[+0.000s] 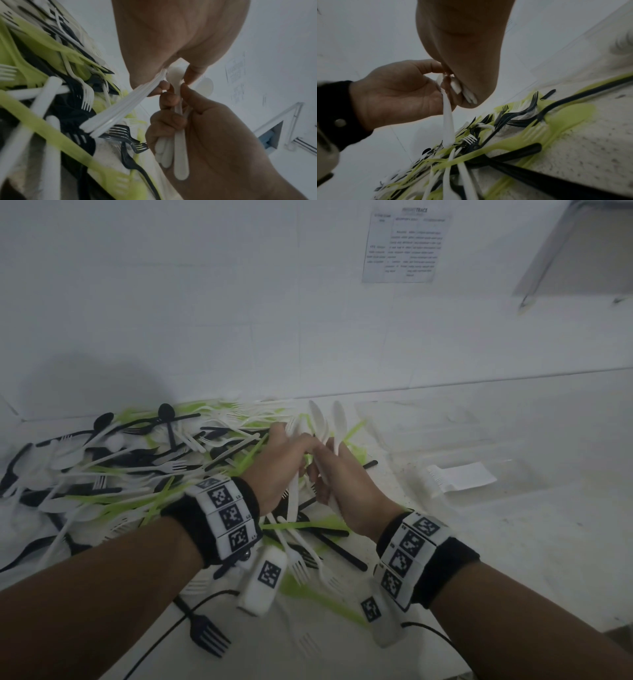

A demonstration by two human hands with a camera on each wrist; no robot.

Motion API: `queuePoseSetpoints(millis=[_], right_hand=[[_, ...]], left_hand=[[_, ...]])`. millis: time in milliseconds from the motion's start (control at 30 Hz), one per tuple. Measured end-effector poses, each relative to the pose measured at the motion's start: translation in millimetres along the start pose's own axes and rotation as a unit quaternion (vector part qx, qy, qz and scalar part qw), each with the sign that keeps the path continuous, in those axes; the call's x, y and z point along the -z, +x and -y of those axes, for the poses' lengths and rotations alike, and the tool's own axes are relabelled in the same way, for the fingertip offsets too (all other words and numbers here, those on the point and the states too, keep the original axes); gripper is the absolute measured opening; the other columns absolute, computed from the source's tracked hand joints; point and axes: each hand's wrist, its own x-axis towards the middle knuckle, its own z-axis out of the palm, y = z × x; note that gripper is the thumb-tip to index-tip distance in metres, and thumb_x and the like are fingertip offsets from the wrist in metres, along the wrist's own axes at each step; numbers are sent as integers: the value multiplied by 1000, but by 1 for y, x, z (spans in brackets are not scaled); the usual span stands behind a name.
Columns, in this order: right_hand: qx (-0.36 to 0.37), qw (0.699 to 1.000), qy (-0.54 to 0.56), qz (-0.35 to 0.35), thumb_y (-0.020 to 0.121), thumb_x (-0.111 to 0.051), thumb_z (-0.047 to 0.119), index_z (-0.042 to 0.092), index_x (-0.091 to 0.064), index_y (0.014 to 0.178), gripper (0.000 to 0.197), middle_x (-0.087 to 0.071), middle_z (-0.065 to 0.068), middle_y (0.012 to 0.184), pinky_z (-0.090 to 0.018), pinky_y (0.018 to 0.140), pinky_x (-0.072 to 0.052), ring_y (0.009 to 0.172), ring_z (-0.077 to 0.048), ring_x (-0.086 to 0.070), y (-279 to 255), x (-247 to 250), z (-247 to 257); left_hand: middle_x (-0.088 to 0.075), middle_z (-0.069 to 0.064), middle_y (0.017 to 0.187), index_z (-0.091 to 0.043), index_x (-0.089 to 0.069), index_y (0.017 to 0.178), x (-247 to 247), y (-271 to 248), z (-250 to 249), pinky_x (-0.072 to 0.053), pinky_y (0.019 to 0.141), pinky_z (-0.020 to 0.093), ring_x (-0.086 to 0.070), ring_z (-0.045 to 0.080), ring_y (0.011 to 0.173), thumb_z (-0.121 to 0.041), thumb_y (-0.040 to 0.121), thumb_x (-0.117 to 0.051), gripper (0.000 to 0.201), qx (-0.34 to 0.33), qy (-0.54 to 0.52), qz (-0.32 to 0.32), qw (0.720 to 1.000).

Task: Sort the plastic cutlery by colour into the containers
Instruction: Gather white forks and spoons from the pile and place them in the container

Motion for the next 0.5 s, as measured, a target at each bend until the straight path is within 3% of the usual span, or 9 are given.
queuePoseSetpoints(millis=[100,200,300,367,433,500], right_hand=[[15,999,-29,-1,109,-43,37,6,-58,115,35,-61,-1,76,-27,54,-46,61,-13,-53,-3,0,2],[22,999,-40,16,111,-40,34,6,-64,114,37,-69,-5,86,-24,63,-54,72,-14,-65,-9,-1,7],[26,998,-43,29,112,-40,33,7,-65,115,36,-71,-3,87,-25,67,-56,75,-12,-67,-11,-2,7],[30,997,-65,10,112,-39,34,8,-67,114,38,-74,2,90,-27,70,-56,75,-8,-67,-12,-2,5],[33,995,-85,-37,111,-39,36,11,-69,113,39,-74,2,100,-25,72,-54,77,-7,-65,-10,2,3],[26,993,-74,-85,111,-41,36,15,-70,116,36,-66,-2,96,-21,63,-52,70,-9,-59,-8,9,0]], left_hand=[[-49,12,94,-15,-43,102,-1,-2,-3,-45,60,39,-51,24,70,-11,94,-47,11,-11,-44,-27,999],[-48,12,87,-12,-43,95,1,-4,-6,-43,51,36,-50,24,58,-4,94,-42,8,-12,-73,-9,997],[-53,17,87,-5,-49,108,2,-2,-4,-44,48,36,-50,25,50,-10,98,-51,12,-25,-40,3,999],[-60,18,94,-7,-51,115,5,2,0,-55,55,42,-63,27,63,-16,101,-52,17,-52,1,-30,998],[-66,16,100,-14,-52,113,11,4,3,-62,74,49,-73,32,80,-18,104,-48,10,-75,10,-68,995],[-64,14,98,-18,-51,111,19,5,4,-62,74,45,-71,31,75,-14,106,-44,10,-69,0,-92,993]])
